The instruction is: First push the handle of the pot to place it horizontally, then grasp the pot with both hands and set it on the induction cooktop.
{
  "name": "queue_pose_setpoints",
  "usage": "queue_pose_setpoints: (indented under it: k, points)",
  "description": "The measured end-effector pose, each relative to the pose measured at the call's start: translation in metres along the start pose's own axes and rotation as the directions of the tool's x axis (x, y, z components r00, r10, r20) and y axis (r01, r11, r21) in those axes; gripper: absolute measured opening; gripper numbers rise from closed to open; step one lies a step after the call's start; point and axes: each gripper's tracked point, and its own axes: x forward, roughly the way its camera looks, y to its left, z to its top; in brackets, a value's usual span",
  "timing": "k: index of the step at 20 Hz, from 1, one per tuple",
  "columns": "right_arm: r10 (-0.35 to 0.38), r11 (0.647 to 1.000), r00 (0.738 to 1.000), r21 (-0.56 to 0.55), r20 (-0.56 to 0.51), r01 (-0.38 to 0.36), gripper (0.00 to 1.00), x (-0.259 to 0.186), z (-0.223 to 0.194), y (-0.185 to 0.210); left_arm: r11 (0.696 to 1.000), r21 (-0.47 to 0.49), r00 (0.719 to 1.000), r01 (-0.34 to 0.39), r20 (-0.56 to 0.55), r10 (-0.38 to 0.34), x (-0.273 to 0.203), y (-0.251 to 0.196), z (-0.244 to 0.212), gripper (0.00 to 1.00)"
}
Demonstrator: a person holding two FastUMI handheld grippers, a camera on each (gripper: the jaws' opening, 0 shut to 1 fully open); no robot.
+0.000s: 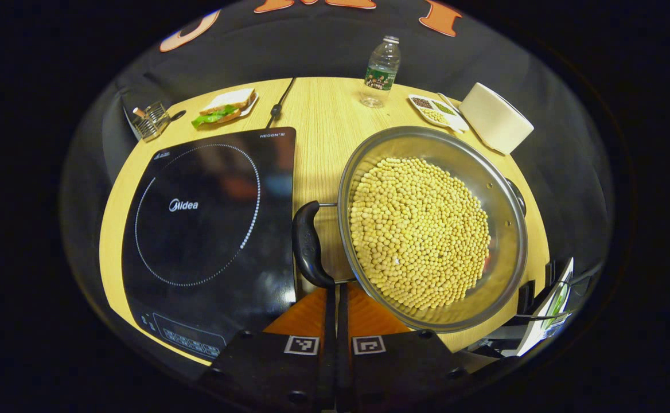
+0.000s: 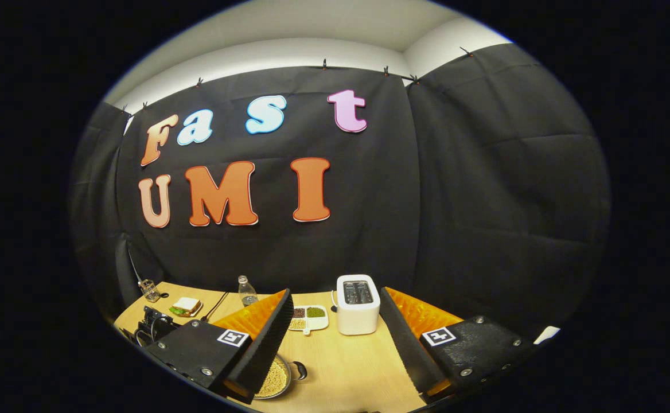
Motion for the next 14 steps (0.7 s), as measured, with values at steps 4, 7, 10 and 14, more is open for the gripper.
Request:
queue_pose_setpoints:
  k: [4,7,10,14]
  points:
    - [0.011,1.000,0.996,0.027,-0.093,-0.009,0.94,0.012,-0.029,0.017,1.000,0.019,0.999,0.007,0.031,-0.007,0.003,0.002,0.009,0.08]
    - [0.019,0.999,0.988,0.039,-0.155,-0.013,0.95,0.020,-0.049,0.030,1.000,0.025,0.999,0.016,0.044,-0.017,0.007,0.000,0.019,0.07]
    - [0.035,0.999,0.974,0.041,-0.223,-0.027,0.95,0.030,-0.072,0.045,0.999,0.038,0.998,0.022,0.056,-0.024,0.008,0.002,0.024,0.08]
    - [0.063,0.998,0.944,0.043,-0.323,-0.051,0.95,0.040,-0.109,0.064,0.996,0.038,0.991,0.082,0.104,-0.086,-0.005,-0.006,0.028,0.08]
